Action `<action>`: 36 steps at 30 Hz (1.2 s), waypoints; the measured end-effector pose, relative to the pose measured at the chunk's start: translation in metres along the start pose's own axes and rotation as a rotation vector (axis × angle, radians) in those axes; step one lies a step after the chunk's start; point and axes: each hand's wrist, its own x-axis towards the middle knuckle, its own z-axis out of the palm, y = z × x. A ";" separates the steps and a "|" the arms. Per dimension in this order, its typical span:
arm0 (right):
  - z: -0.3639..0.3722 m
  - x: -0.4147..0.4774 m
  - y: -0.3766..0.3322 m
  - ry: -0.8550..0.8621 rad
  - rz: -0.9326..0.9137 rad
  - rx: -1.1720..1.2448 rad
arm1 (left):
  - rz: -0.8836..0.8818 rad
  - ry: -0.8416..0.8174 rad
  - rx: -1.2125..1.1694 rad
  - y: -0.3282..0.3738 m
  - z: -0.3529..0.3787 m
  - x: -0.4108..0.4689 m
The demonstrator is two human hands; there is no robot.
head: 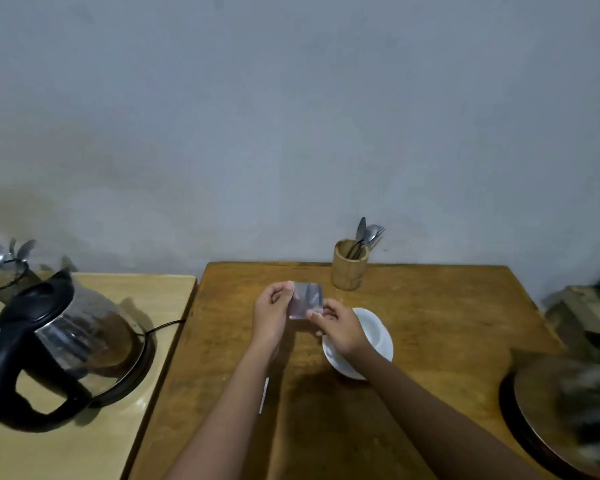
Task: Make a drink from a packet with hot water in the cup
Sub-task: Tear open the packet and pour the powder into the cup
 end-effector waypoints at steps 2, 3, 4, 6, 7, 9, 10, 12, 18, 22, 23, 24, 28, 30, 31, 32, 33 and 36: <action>-0.018 -0.001 0.001 0.067 0.041 0.100 | 0.010 -0.049 0.029 -0.001 0.014 -0.001; -0.026 -0.001 0.001 0.107 0.064 0.164 | 0.017 -0.079 0.047 -0.002 0.020 -0.001; -0.033 -0.001 0.001 0.159 0.089 0.224 | 0.029 -0.116 0.069 -0.004 0.026 0.000; -0.045 -0.003 0.000 0.257 0.142 0.344 | 0.051 -0.204 0.124 -0.008 0.038 -0.001; -0.051 -0.004 0.000 0.285 0.168 0.410 | 0.048 -0.243 0.156 -0.010 0.043 -0.001; -0.061 -0.005 0.002 0.300 0.226 0.468 | 0.040 -0.299 0.201 -0.013 0.053 -0.001; -0.067 -0.006 0.004 0.294 0.250 0.455 | 0.037 -0.319 0.214 -0.014 0.058 -0.002; -0.079 -0.008 0.008 0.269 0.300 0.416 | 0.021 -0.349 0.234 -0.015 0.066 -0.001; -0.109 -0.015 0.011 0.157 0.366 0.129 | 0.038 -0.523 0.441 -0.014 0.084 0.007; -0.118 -0.014 0.009 0.120 0.348 -0.077 | 0.120 -0.611 0.660 -0.016 0.091 0.012; -0.119 -0.012 0.009 0.122 0.335 -0.117 | 0.135 -0.619 0.690 -0.017 0.091 0.013; -0.119 -0.010 0.009 0.123 0.317 -0.164 | 0.148 -0.616 0.715 -0.017 0.092 0.014; -0.116 0.002 0.008 0.099 0.255 -0.370 | 0.211 -0.546 0.845 -0.021 0.092 0.019; -0.112 0.005 0.004 0.066 0.223 -0.452 | 0.218 -0.535 0.842 -0.022 0.091 0.021; -0.110 0.007 0.002 0.052 0.202 -0.496 | 0.227 -0.537 0.845 -0.021 0.090 0.021; -0.108 0.008 0.000 0.037 0.192 -0.545 | 0.239 -0.539 0.855 -0.021 0.090 0.022; -0.106 0.010 -0.001 0.017 0.182 -0.593 | 0.253 -0.539 0.867 -0.022 0.089 0.022; -0.101 0.012 -0.007 -0.051 0.146 -0.718 | 0.262 -0.526 0.907 -0.025 0.089 0.023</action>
